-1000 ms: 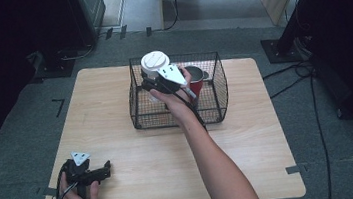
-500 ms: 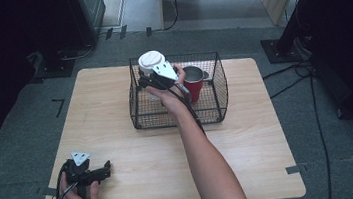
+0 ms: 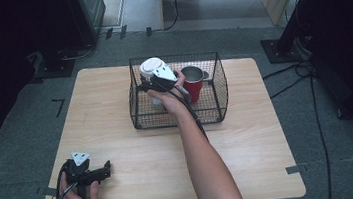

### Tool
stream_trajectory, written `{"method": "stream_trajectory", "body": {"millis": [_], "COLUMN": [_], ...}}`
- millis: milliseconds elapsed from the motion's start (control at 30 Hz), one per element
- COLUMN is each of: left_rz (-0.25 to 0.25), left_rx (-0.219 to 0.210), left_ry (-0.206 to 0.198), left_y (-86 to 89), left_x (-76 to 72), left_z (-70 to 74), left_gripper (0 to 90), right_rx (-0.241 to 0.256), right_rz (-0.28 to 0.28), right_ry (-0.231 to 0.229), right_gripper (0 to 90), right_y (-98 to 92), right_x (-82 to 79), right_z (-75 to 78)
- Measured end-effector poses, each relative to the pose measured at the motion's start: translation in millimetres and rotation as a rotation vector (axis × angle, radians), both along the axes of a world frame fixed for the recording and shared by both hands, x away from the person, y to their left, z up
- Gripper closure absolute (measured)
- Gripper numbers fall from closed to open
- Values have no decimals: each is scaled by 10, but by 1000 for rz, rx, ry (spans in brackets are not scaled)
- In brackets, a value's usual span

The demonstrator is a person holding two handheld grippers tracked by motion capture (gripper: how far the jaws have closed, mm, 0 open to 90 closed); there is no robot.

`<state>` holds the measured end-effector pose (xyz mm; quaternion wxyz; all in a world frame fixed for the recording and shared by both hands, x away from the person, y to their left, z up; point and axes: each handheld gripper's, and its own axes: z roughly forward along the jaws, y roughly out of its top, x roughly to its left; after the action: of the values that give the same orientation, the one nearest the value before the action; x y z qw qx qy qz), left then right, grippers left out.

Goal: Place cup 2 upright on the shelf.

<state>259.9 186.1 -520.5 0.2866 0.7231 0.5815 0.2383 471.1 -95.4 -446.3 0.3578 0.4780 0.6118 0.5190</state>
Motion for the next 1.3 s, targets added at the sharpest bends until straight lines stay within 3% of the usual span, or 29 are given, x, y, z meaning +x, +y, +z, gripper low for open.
{"method": "stream_trajectory", "body": {"millis": [233,567,867,1133,1300], "left_rz": [0,0,0,0,0], "left_rx": [0,0,0,-1,0], "left_ry": [0,0,0,0,0], "left_y": [0,-1,0,-1,0], "left_x": [0,0,0,0,0], "left_z": [0,0,0,0,0], "left_gripper": [0,0,0,0,0], "right_rx": [3,-22,-11,20,12], "right_rz": [15,103,107,94,78], "right_ry": [24,0,-64,-129,-137], "right_gripper": [131,28,20,20,21], "right_y": [-38,-46,-113,-162,-187], "right_x": [-22,-78,-121,-207,-276], "right_z": [24,62,183,407,465]}}
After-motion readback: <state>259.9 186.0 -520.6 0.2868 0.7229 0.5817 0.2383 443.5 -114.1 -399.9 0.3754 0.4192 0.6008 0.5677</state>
